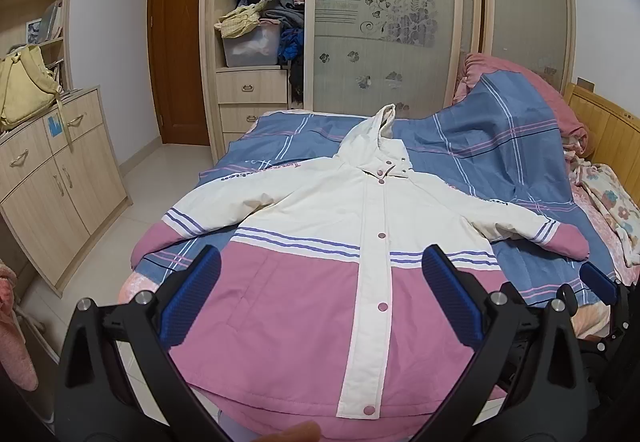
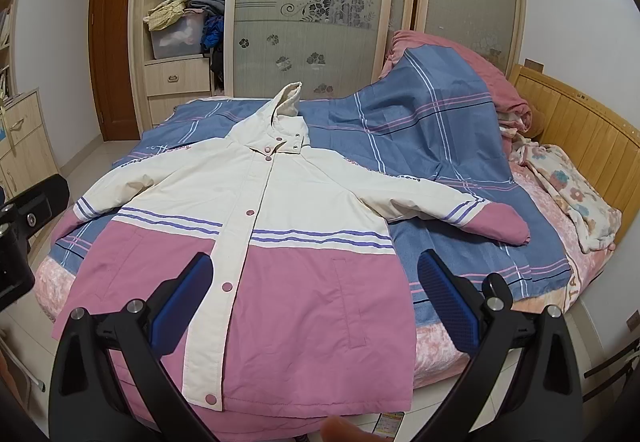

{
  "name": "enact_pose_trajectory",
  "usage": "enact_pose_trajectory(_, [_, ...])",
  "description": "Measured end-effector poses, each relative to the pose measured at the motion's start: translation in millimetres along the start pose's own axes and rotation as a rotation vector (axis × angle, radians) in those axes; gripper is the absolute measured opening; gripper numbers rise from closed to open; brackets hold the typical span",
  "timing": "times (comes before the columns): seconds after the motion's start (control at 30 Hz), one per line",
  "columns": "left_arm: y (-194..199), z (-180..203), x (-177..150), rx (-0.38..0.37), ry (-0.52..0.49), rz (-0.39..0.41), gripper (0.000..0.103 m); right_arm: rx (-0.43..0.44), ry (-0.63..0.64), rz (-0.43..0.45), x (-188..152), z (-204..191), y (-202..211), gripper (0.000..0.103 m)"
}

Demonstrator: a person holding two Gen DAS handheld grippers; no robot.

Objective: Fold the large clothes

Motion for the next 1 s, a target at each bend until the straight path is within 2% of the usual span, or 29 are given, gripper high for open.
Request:
enact_pose_trajectory(0.47, [-1.7,2.4,-2.0,-0.008,-0.003,-0.007,0.101,0.004,0.001,-0.01,-5.0,-1.5,-2.9,0.102])
enact_pose_trajectory(0.73, [-16.1,11.5,-4.3,-0.024,-0.025,-0.033,0.101,0.014,-0.001,-0.034,-7.9,0.5,-16.5,0.102])
enact_pose_trajectory(0.8, [-27.2,15.1,-6.5,-0.039,-0.027,-0.052,0.101,0.063,-0.012,-0.044,-9.7,3.1,-24.9,0.102])
enact_pose_trajectory(0.83, [-35.3,17.2,-9.6,-0.055,-0.026,-0.072,0.101,0.12,-0.03,-0.067,-11.1,5.8,-33.9,0.102])
enact_pose_trajectory(0.87, [-42.5,18.7,-12.3,-0.062,-0.024,-0.092,0.101,0.17,-0.054,-0.106,-13.1,9.7,-44.8,0.102])
enact_pose_trajectory(0.9, [-57.2,19.9,-19.9,-0.079,-0.013,-0.146,0.101,0.211,-0.089,-0.151,-18.5,17.1,-58.1,0.102])
enact_pose_trajectory(0.93, [-66.9,20.0,-25.8,-0.094,-0.003,-0.181,0.101,0.233,-0.122,-0.183,-24.2,27.5,-70.6,0.102])
enact_pose_trajectory(1.0, [-91.8,19.3,-42.5,-0.127,0.032,-0.274,0.101,0.219,-0.172,-0.218,-35.0,53.5,-93.3,0.102])
Point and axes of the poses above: each gripper's, at about its wrist camera, not at the fingertips, and y roughly against the way its jaws point, z to its right, x to its top, the point moved 6 cm from there along -y, roughly the way its jaws point, and after that the axes turned 4 degrees about x, right-handed, at the moved point
